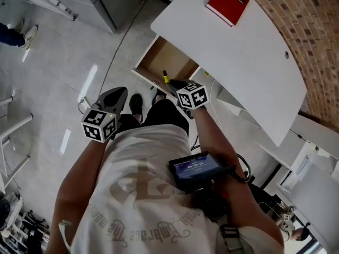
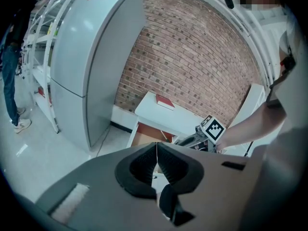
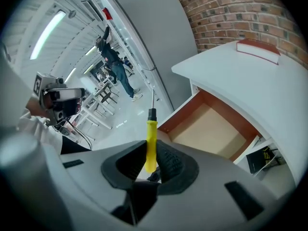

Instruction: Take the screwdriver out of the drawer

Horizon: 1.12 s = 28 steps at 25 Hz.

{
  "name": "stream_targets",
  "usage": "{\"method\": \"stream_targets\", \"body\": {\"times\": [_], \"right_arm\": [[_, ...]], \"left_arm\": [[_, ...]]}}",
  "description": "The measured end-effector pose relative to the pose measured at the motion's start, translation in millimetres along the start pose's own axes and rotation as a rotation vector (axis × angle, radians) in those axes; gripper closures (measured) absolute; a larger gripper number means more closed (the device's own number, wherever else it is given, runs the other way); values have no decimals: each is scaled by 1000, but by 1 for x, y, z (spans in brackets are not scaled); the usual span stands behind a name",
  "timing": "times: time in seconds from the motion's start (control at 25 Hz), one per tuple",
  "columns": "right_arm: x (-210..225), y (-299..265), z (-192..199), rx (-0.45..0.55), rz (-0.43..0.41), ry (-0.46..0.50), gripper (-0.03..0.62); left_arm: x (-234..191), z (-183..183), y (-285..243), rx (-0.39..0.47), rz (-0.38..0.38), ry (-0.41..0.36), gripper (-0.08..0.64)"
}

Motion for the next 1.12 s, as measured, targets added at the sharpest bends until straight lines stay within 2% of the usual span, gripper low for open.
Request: {"method": "stream_targets", "body": {"times": [0.2,0.8,1.12], "right_arm": [[-6,16,3,45,1,-1,537],[-37,59,-2,218,-5,-10,537],[-51,79,0,334,-18,-59,537]], "left_arm": [[2,-3,4,15,0,3,552],[7,-17,13,45,45,-68,552],[8,-21,17,60,73,-104,552]]}}
Point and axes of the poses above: the fingertips, and each gripper's own axes: y backward along the fingers, x to its right, z out of its underside, the point moved 10 cm from there along y, backward along the fingers, and after that the axes turned 10 degrees about -y, right-handed, at the moved point
